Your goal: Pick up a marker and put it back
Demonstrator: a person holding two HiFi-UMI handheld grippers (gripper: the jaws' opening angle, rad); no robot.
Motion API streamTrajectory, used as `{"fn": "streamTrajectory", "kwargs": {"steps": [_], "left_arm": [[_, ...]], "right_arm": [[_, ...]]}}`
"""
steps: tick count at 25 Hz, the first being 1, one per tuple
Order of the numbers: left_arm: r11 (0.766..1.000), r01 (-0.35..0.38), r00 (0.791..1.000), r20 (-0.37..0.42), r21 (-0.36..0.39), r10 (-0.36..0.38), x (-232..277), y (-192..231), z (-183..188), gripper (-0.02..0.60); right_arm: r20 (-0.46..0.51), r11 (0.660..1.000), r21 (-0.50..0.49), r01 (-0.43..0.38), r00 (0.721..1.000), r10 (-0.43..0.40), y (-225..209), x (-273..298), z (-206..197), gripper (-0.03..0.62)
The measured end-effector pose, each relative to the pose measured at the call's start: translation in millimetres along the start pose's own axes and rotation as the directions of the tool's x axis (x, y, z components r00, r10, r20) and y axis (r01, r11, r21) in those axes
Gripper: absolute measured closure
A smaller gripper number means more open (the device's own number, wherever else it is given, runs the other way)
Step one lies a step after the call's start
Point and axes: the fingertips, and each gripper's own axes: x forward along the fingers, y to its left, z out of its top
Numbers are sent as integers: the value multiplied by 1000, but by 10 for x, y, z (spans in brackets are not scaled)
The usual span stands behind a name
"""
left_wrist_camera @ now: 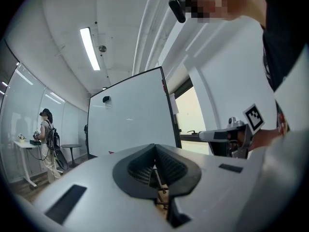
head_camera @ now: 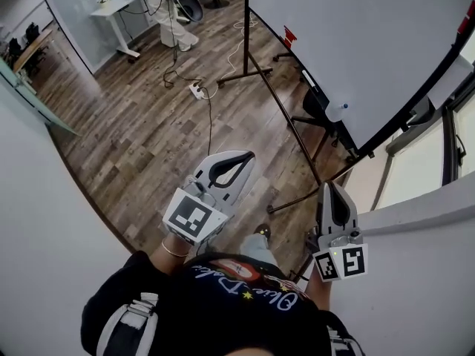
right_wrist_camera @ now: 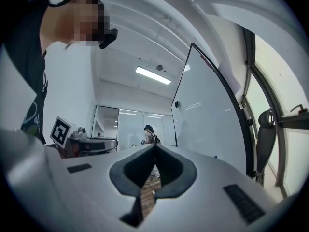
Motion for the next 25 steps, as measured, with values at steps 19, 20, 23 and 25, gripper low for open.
{"fn": "streamTrajectory", "kwargs": {"steps": [19, 20, 23, 25], "left_arm": [[994, -107, 994, 7, 18, 107, 892, 439, -5, 578], [993, -113, 994, 7, 15, 113, 930, 460, -10, 578], [992, -126, 992, 14, 20, 125, 1030, 509, -20, 578], [990, -138, 990, 12, 22, 138, 1065, 535, -47, 578]], "right_arm": [[-6, 994, -1, -110, 994, 110, -834, 902, -45, 594], [-8, 993, -2, -115, 993, 115, -861, 934, -49, 594], [-8, 993, -5, -119, 993, 119, -971, 1019, -71, 594], [-9, 993, 0, -120, 993, 120, -1033, 1069, -108, 594]]}}
